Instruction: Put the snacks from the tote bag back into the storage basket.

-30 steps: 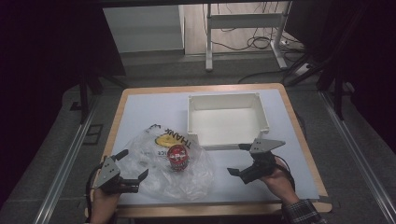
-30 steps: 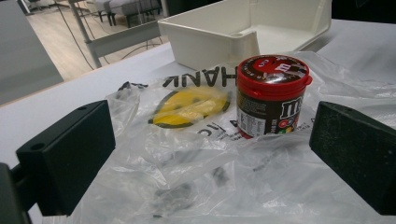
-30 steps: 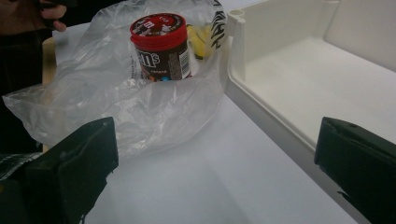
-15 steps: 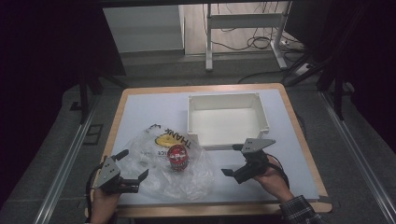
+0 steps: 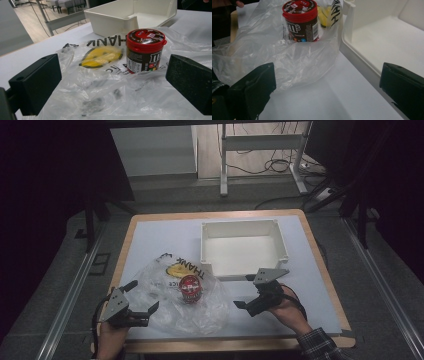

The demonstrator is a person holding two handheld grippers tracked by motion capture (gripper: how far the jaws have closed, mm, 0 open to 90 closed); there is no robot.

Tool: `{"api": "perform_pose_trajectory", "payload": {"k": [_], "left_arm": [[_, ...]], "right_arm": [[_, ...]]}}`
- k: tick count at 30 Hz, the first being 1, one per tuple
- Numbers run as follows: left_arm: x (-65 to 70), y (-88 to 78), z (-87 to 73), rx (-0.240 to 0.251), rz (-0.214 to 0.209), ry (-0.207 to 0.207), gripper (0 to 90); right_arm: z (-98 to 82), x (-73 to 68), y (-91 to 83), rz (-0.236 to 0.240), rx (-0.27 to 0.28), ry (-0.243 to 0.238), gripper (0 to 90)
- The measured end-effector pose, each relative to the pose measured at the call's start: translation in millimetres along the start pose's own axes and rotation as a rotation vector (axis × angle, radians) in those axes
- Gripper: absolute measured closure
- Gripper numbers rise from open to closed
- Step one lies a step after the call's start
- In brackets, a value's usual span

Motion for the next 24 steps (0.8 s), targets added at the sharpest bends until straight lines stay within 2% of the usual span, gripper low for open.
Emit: {"api": "perform_pose_trajectory", "payload": {"k": [12, 16, 24], "left_arm": [[0.4, 0.1, 0.0, -0.001, -0.001, 0.002, 0.1], [0.7, 0.2, 0.0, -0.002, -0.001, 0.004, 0.1], [1.0, 0.3, 0.0, -0.004, -0.001, 0.008, 0.2]], "right_arm": [[3.8, -3.8, 14.6, 0.02, -0.024, -0.005, 0.8], [6.6, -4.2, 23.2, 0.053, -0.047, 0.011, 0.8], [12.7, -5.0, 28.6, 0.076, -0.037, 0.02, 0.9]]}}
Point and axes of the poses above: each handheld gripper's, and its own axes: y roughly forward along the jaws, z roughly out of its top, x roughly to its right, the point moved 2 cm from there along y, roughly forward along the jaws, and after that the axes turned 9 degrees about z, right-handed, at the moved point
